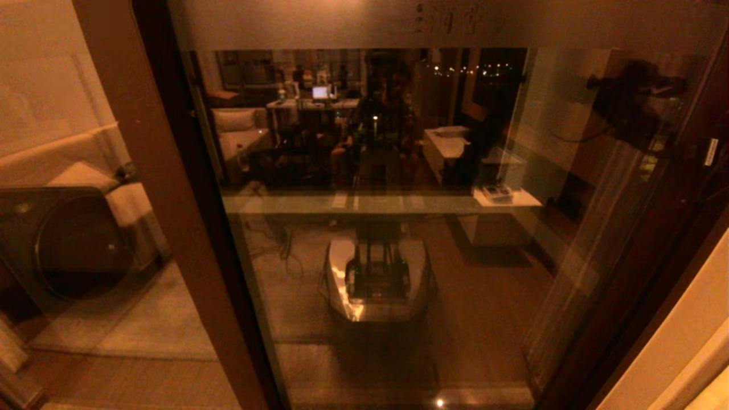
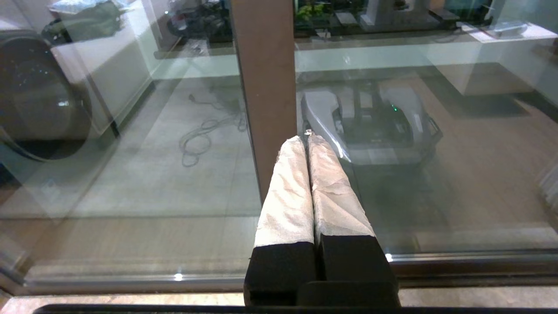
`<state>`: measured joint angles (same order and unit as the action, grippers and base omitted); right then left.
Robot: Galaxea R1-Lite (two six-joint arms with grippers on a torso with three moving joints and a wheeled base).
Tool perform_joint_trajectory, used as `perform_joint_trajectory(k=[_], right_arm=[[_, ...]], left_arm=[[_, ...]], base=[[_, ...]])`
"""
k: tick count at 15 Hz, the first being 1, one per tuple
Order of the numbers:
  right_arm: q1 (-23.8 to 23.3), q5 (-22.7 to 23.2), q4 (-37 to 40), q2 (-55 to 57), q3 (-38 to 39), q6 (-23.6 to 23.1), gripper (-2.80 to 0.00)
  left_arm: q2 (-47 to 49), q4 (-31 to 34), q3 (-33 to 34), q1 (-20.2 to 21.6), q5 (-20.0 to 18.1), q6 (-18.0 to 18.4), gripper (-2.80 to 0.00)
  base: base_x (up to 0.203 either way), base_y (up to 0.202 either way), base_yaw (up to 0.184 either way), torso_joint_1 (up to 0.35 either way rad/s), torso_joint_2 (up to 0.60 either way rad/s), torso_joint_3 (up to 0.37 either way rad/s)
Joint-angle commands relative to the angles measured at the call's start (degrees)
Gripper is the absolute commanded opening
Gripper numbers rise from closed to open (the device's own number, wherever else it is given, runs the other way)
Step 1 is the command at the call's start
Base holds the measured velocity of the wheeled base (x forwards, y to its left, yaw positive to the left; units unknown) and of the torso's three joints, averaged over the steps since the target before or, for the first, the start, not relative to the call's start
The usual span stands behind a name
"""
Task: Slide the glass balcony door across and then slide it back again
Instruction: Open the slid door
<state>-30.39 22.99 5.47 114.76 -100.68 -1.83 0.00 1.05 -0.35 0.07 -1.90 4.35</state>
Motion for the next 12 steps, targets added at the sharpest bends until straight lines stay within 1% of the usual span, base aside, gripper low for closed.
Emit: perform_joint_trajectory(k=[1,5,12], right_arm=[[0.2,0.2,-0.1,0.8,-0.3,0.1,0.0],[1.8,0.3,0.0,0.6,0.3,0.2,0.0],[2.2,0.1,-0.2,1.7,-0.6,0.3,0.0]], left_arm=[[0.0,0.0,0.0,0.0,0.0,0.0,-2.8],[0.0,0.1,0.0,0.0,0.0,0.0,-2.8],[0.0,0.0,0.0,0.0,0.0,0.0,-2.8]], base=[[0.0,0.0,0.0,0.0,0.0,0.0],[0.0,0.0,0.0,0.0,0.0,0.0],[0.0,0.0,0.0,0.0,0.0,0.0]])
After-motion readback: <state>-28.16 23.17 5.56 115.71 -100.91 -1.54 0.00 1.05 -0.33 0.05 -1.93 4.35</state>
